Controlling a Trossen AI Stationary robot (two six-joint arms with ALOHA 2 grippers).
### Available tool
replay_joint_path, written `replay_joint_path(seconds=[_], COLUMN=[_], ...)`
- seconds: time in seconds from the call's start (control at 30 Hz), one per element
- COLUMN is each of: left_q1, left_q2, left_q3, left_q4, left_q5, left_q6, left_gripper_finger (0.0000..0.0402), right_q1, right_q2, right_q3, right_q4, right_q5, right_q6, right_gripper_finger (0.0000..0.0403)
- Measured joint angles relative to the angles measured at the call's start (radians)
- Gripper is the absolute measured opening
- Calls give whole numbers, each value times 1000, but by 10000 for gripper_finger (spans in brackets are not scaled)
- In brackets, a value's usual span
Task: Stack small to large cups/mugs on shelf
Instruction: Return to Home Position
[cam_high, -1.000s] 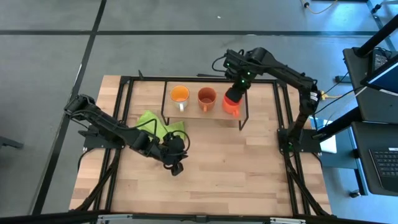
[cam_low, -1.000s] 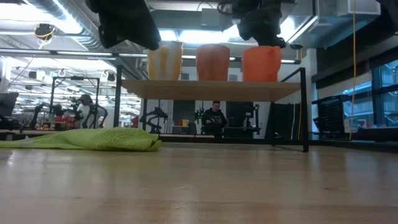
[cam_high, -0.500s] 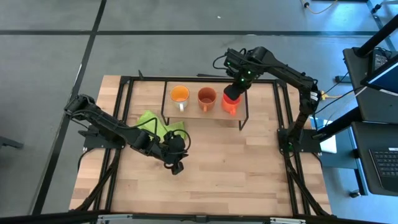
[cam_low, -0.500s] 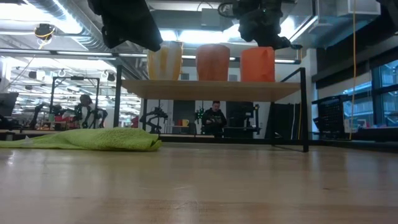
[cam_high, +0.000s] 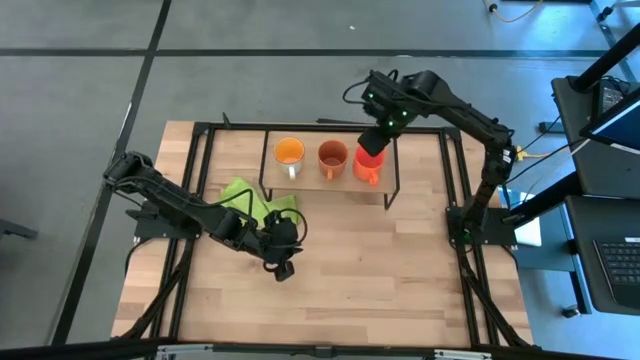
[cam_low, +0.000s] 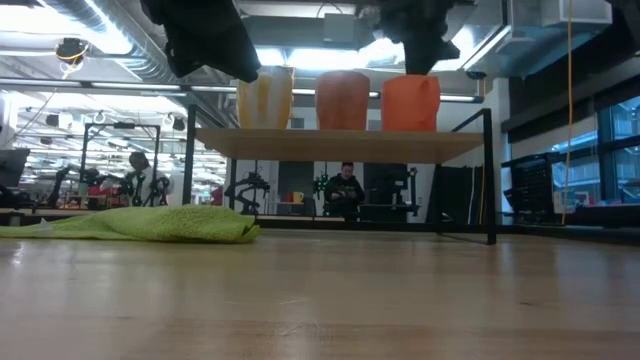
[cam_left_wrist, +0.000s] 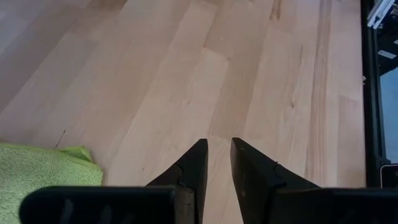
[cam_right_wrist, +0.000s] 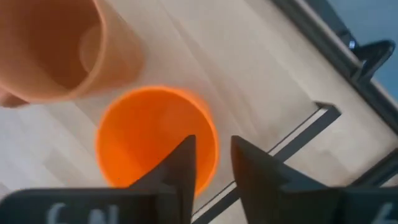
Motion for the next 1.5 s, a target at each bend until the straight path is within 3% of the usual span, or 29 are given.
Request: replay_joint_path(seconds=[0.23,0.37,0.53,0.67,0.87,1.1,1.3,1.4,1.5], left_q1=[-1,-16,-73,-108,-143,-185,-191,-191,-190], left_q2=[-2,-80,-291,-474,-753,-982,-1033,-1059,-1077], left_q3=[0,-1,-1,-25,-266,-647,-845,-898,-916], left_q4=[1,8,37,60,340,945,1275,1342,1335], left_q5=[-17,-81,-215,-296,-285,-106,-36,-84,-122], left_q6=[18,18,124,221,325,412,464,451,377], left_gripper_finger=[64,64,64,64,57,44,44,44,44], right_q1=[0,52,234,425,685,786,797,795,798], right_q2=[-15,-132,-345,-513,-723,-897,-977,-997,-996], right_q3=[112,115,114,79,-177,-614,-804,-850,-895], right_q4=[0,-1,93,253,434,804,1015,964,934], right_q5=[13,100,110,272,511,660,633,464,284], right_q6=[1,-30,1,80,154,173,106,208,422], right_gripper_finger=[150,150,142,139,139,139,139,139,139])
